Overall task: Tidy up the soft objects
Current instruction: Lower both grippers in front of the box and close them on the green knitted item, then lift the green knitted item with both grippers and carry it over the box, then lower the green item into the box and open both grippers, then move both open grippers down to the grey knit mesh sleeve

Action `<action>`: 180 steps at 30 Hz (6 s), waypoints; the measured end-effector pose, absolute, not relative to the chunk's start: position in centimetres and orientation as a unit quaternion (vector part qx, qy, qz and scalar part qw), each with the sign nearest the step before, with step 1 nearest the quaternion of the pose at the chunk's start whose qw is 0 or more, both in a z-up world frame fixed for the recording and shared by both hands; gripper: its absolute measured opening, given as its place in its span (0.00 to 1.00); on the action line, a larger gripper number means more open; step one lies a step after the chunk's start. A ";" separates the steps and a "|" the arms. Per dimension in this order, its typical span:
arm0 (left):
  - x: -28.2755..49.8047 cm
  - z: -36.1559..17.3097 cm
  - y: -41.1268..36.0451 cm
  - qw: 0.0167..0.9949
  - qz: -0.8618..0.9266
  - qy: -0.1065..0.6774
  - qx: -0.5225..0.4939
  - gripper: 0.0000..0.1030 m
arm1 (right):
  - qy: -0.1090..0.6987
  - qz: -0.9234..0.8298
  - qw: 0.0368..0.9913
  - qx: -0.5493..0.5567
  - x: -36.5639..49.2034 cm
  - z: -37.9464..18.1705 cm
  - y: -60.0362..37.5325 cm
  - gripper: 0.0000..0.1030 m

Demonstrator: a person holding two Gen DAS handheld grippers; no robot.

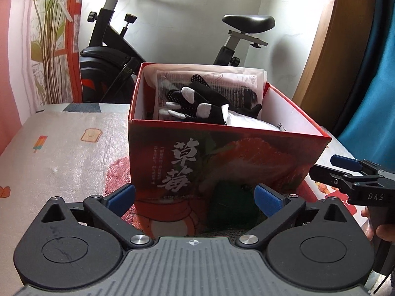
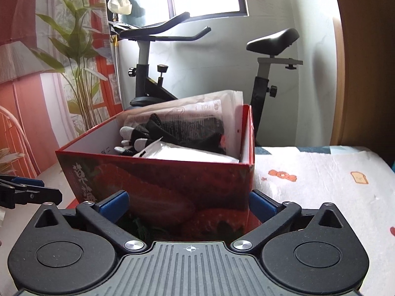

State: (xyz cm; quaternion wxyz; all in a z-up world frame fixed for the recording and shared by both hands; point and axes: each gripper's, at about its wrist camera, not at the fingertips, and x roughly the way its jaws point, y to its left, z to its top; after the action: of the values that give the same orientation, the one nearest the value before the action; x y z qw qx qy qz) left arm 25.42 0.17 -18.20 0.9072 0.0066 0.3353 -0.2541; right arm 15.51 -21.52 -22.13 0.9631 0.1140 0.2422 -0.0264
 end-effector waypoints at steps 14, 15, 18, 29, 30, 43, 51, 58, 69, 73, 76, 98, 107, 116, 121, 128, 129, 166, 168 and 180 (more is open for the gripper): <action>28.4 -21.8 -2.4 0.861 -0.301 0.405 -0.057 0.75 | 0.345 0.053 0.930 0.117 19.6 -26.4 -17.3 0.87; 28.6 -22.2 -2.7 0.858 -0.303 0.409 -0.062 0.73 | 0.351 0.058 0.928 0.113 19.9 -26.7 -17.0 0.83; 29.0 -23.3 -3.3 0.848 -0.310 0.422 -0.078 0.67 | 0.367 0.073 0.921 0.109 20.8 -27.2 -16.4 0.76; 30.2 -25.4 -4.2 0.836 -0.310 0.439 -0.111 0.59 | 0.380 0.115 0.910 0.116 22.1 -27.7 -15.7 0.47; 30.1 -25.4 -4.2 0.837 -0.311 0.436 -0.110 0.58 | 0.378 0.123 0.910 0.115 22.0 -27.5 -15.6 0.39; 27.6 -20.5 -2.4 0.862 -0.314 0.379 -0.118 0.58 | 0.315 0.139 0.936 0.069 20.0 -22.2 -14.1 0.34; 26.1 -15.9 -1.7 0.885 -0.312 0.330 -0.107 0.58 | 0.272 0.148 0.950 0.042 19.5 -17.5 -13.8 0.33; 25.2 -12.0 -1.8 0.902 -0.307 0.291 -0.088 0.58 | 0.247 0.155 0.956 0.036 19.6 -13.7 -13.6 0.33; 25.1 -6.4 -2.7 0.920 -0.311 0.229 -0.067 0.58 | 0.192 0.156 0.969 0.005 20.8 -7.9 -13.8 0.33; 25.5 -5.3 -3.1 0.925 -0.310 0.211 -0.061 0.58 | 0.178 0.154 0.972 -0.004 21.7 -6.6 -13.9 0.33; 26.1 -5.1 -3.3 0.927 -0.316 0.196 -0.052 0.58 | 0.165 0.149 0.975 -0.012 22.4 -6.4 -14.0 0.33; 35.1 -12.1 -2.2 0.913 -0.282 0.283 -0.075 0.59 | 0.237 0.157 0.958 -0.025 31.8 -14.9 -13.4 0.34; 36.2 -12.3 -1.0 0.930 -0.227 0.285 -0.050 0.60 | 0.266 0.117 0.956 -0.035 33.9 -16.1 -13.6 0.42; 34.4 -11.1 -0.5 0.938 -0.215 0.271 -0.032 0.60 | 0.265 0.072 0.961 -0.008 31.4 -15.4 -17.1 0.42; 32.0 -10.6 0.0 0.941 -0.211 0.263 -0.022 0.62 | 0.252 0.058 0.966 0.005 28.5 -14.4 -18.9 0.43; 28.2 -11.1 0.9 0.943 -0.201 0.265 -0.023 0.62 | 0.235 0.038 0.970 0.042 24.0 -13.9 -21.2 0.43; 27.6 -11.2 1.0 0.943 -0.200 0.265 -0.023 0.62 | 0.234 0.036 0.971 0.046 23.5 -14.0 -21.4 0.43; 21.7 -23.8 1.0 0.897 -0.214 0.382 -0.065 0.80 | 0.340 -0.007 0.929 0.146 11.7 -28.6 -22.2 0.54; 21.7 -24.0 0.8 0.896 -0.215 0.385 -0.062 0.79 | 0.339 -0.006 0.929 0.148 11.8 -28.6 -22.3 0.53; 21.9 -24.6 1.2 0.897 -0.193 0.394 -0.056 0.25 | 0.342 0.005 0.931 0.127 12.1 -28.4 -21.4 0.27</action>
State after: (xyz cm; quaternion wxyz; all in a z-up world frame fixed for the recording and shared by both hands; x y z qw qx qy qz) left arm 21.90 1.19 -24.57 0.8968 -0.0559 0.3941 -0.1933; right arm 12.06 -21.41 -28.37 0.9310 0.1273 0.3422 0.0052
